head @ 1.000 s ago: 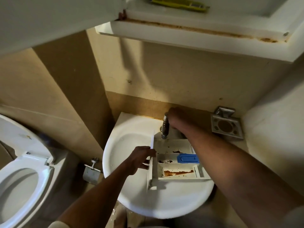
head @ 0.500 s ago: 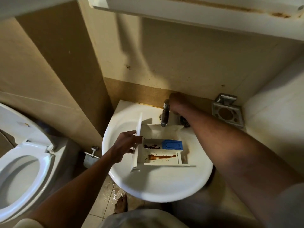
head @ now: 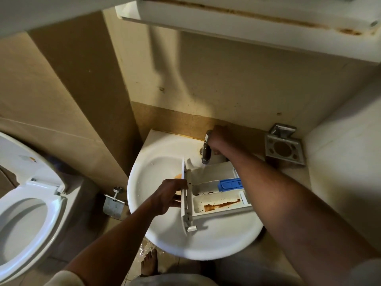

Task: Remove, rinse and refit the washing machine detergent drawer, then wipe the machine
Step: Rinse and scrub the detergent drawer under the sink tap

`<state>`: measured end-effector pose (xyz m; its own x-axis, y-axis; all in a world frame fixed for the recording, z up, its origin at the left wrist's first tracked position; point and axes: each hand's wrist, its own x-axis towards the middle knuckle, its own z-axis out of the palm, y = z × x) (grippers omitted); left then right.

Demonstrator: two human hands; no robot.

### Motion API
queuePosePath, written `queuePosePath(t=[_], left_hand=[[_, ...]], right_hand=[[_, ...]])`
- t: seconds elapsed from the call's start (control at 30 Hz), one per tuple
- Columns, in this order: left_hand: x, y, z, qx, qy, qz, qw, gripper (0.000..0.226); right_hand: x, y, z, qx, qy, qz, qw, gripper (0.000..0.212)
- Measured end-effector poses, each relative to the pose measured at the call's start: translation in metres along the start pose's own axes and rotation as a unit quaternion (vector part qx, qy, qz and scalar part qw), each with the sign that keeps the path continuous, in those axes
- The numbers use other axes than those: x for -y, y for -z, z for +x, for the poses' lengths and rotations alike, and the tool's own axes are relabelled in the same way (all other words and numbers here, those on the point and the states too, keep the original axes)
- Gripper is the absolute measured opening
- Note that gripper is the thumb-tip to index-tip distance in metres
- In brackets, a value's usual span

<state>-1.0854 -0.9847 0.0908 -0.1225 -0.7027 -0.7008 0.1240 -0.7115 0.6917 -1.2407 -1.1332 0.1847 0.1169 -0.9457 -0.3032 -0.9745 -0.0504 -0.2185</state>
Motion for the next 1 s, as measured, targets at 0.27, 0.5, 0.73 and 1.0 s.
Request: queuePosePath(t=[0.27,0.5,0.73,1.0], left_hand=[[-0.008,0.009,-0.005,0.006,-0.028,0.044,0.999,0.027],[-0.007,0.013,-0.015,-0.036,-0.071,0.009,0.997,0.037],[-0.002,0.025,-0.022,-0.045,-0.079,0.015,0.996,0.032],[0.008,0.029,-0.025,-0.061,-0.066,-0.013,0.996,0.035]], right_hand=[[-0.008,-0.001,-0.003,-0.052,0.028,-0.018,0.998,0.028],[-0.009,-0.001,-0.002,-0.040,0.018,-0.003,0.999,0.025],[-0.019,0.007,0.009,-0.006,0.008,0.004,1.000,0.027],[-0.012,0.002,0.009,-0.005,0.000,0.056,0.998,0.024]])
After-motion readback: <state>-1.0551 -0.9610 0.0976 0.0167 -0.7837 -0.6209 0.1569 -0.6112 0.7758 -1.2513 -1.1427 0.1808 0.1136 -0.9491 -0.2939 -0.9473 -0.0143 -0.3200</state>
